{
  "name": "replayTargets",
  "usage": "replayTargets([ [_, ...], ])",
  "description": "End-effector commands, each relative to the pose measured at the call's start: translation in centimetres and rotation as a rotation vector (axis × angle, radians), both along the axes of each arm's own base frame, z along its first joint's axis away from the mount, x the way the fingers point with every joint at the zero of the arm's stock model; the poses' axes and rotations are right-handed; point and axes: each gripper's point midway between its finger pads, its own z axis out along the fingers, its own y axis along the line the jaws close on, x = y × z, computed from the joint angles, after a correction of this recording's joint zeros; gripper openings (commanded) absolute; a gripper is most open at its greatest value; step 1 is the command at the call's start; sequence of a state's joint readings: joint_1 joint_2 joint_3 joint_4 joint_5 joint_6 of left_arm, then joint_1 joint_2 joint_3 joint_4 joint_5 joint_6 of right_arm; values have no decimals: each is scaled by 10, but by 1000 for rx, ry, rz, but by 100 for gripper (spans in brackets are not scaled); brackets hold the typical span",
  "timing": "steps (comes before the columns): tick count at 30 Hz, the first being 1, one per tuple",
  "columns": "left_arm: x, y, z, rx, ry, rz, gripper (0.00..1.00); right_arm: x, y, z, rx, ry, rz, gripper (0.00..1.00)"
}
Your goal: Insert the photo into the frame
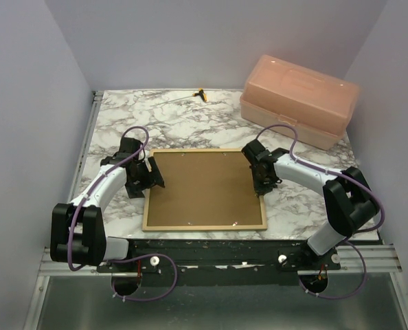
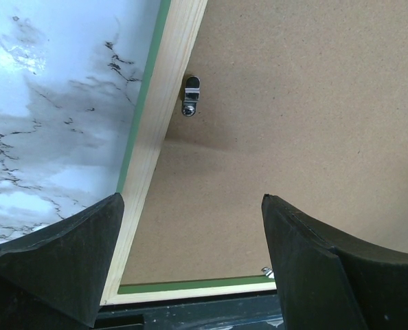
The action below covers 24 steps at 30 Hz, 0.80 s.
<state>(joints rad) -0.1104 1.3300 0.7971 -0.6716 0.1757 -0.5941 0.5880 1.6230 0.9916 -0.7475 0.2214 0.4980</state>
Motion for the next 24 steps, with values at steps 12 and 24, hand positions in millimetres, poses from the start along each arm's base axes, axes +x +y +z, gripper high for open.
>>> replayTargets([
  [12,25,34,23,194,-31,60,84,13,2,31,3,-80,-46,32],
  [24,37,35,5,218,20,41,84,19,12,42,76,-108,-58,59],
])
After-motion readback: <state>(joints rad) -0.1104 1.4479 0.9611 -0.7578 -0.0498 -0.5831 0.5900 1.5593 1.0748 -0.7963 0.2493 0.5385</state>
